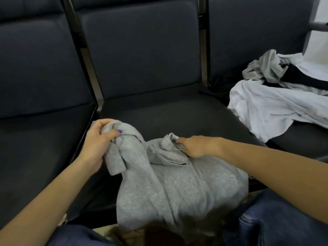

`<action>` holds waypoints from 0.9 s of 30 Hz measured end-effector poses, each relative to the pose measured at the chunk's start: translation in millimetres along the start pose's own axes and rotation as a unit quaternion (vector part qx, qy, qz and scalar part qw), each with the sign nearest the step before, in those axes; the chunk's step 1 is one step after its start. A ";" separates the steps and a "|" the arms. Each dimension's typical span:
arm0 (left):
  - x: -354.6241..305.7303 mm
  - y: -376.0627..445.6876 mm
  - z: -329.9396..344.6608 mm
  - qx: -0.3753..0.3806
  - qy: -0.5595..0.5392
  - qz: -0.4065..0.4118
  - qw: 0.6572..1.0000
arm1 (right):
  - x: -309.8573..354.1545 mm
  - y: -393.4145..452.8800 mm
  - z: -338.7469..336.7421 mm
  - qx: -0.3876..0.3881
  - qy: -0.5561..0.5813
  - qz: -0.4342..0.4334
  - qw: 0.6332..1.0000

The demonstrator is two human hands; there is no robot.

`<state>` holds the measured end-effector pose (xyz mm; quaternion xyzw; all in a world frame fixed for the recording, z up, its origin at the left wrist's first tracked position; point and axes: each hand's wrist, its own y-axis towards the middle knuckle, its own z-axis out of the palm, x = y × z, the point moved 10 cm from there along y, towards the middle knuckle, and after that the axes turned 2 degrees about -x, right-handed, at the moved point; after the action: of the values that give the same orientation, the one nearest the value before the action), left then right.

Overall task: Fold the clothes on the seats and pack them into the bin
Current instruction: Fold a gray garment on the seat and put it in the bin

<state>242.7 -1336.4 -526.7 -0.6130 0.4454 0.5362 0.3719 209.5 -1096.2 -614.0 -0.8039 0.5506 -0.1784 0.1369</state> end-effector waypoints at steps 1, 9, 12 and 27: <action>4.7 2.6 -6.4 -0.008 -0.003 -0.010 1.000 | 3.9 6.3 -0.2 -0.001 0.004 -0.012 1.000; 26.9 1.2 -19.9 0.005 -0.329 -0.149 0.932 | 47.2 15.0 -9.4 0.015 0.101 -0.161 0.982; 30.7 1.8 -33.5 -0.036 -0.356 -0.150 0.922 | 64.5 17.8 -6.3 -0.001 0.133 -0.201 0.970; 31.1 25.2 -88.8 -0.217 -0.034 0.005 0.976 | -41.3 32.1 -61.6 -0.213 0.647 0.088 0.726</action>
<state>248.7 -1432.2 -543.7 -0.6581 0.3085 0.6428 0.2421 142.0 -1070.5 -577.7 -0.4492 0.5973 -0.5207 -0.4127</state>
